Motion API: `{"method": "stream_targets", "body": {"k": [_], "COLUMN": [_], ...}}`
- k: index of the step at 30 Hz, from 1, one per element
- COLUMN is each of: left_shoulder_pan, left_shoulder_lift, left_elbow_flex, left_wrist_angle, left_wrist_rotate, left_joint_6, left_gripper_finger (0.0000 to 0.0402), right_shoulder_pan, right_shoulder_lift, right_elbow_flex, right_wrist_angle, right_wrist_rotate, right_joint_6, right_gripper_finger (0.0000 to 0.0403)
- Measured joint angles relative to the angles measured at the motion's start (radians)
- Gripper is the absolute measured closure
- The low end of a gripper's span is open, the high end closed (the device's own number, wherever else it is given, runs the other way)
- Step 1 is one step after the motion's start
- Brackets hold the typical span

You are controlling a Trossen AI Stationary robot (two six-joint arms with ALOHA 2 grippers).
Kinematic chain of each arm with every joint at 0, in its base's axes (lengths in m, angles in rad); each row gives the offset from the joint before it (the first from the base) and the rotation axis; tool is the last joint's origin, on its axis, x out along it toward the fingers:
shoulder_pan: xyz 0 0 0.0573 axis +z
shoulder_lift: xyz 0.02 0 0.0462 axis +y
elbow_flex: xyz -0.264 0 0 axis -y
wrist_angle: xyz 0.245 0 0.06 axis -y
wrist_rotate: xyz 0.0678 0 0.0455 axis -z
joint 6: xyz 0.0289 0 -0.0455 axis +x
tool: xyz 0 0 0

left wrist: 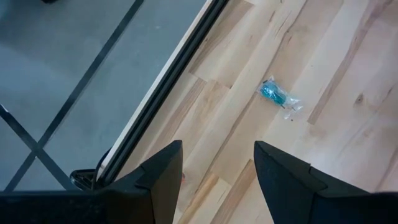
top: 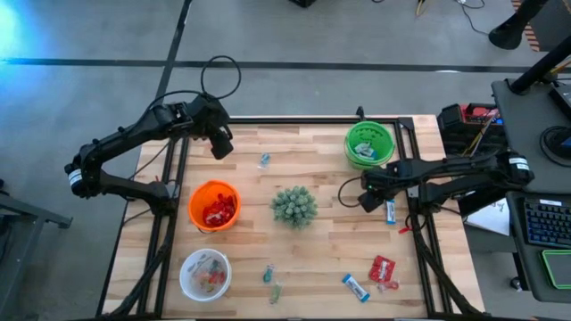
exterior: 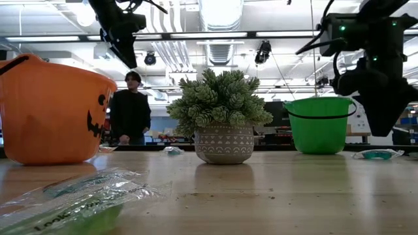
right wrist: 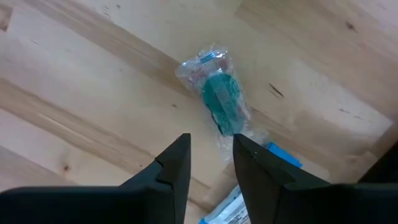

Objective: Sort candy
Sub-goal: Put the blue gummy into the white bucket

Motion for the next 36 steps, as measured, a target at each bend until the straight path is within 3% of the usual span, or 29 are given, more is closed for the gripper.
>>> {"method": "stream_targets", "body": {"k": [10, 26, 30, 36], "left_shoulder_pan": [0.0, 0.0, 0.0, 0.0], "left_shoulder_lift": [0.0, 0.0, -0.001, -0.001], "left_elbow_flex": [0.0, 0.0, 0.0, 0.0], "left_wrist_angle": [0.0, 0.0, 0.0, -0.003], "left_wrist_rotate": [0.029, 0.034, 0.034, 0.034], "left_joint_6": [-0.001, 0.0, 0.003, 0.003], "left_gripper_finger": [0.0221, 0.0221, 0.0221, 0.0221], "right_shoulder_pan": [-0.051, -0.051, -0.051, -0.05], "right_shoulder_lift": [0.022, 0.087, 0.103, 0.098], "right_elbow_flex": [-0.016, -0.128, -0.127, -0.128], "right_wrist_angle": [0.009, 0.17, 0.178, 0.181], "right_wrist_rotate": [0.035, -0.019, -0.023, -0.044], "right_joint_6": [-0.103, -0.101, -0.082, -0.05], "right_gripper_finger": [0.0228, 0.0225, 0.0254, 0.0373]}}
